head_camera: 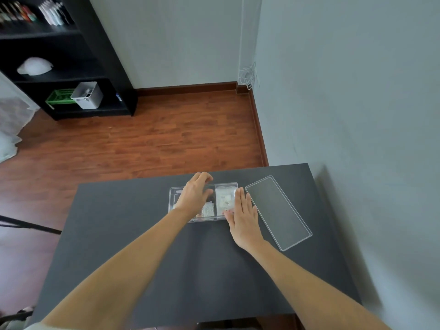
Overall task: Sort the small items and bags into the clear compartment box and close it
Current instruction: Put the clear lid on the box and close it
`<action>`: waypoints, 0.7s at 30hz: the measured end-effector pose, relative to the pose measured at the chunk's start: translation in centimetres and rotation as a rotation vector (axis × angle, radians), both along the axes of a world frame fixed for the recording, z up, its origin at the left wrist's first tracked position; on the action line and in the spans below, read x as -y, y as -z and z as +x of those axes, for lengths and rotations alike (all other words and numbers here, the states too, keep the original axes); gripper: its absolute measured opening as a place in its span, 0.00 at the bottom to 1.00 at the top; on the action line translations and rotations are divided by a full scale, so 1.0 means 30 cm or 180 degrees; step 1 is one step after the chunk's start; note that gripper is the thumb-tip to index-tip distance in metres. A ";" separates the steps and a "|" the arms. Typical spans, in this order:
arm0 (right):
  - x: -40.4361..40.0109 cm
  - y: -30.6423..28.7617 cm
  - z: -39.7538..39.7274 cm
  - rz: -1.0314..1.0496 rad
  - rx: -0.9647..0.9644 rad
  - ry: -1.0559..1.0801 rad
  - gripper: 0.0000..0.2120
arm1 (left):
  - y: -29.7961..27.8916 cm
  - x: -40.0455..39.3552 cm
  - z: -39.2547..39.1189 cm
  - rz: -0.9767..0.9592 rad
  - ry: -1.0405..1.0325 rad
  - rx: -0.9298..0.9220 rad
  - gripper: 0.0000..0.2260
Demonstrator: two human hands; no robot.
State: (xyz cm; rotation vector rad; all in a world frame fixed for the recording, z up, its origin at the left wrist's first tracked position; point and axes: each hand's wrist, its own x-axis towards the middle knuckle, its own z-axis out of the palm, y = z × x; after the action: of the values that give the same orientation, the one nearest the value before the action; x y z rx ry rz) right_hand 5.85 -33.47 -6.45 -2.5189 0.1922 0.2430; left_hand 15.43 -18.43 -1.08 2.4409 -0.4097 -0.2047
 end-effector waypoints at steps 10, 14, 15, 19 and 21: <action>0.272 0.005 -0.183 -0.0701 -0.0086 0.1022 0.46 | -0.029 0.342 0.042 0.0136 0.0758 -0.0226 0.17; 0.346 0.032 -0.246 -0.0852 -0.0439 0.1089 0.54 | 0.028 0.474 0.032 0.0878 0.0982 -0.0887 0.26; 0.355 0.039 -0.257 -0.0858 -0.0445 0.1088 0.54 | 0.041 0.493 0.029 0.1056 0.0969 -0.0970 0.27; 0.371 0.048 -0.277 -0.0897 -0.0333 0.1101 0.52 | 0.064 0.534 0.023 0.1577 0.1085 -0.1058 0.28; 0.376 0.044 -0.277 -0.0853 -0.0246 0.1117 0.50 | 0.065 0.543 0.021 0.1647 0.1136 -0.0982 0.26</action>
State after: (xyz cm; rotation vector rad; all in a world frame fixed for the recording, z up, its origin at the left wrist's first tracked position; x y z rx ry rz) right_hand -2.48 -44.76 -7.79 -2.6813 0.7328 0.1813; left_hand 16.05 -34.71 -3.03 2.7448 -0.7207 -0.9283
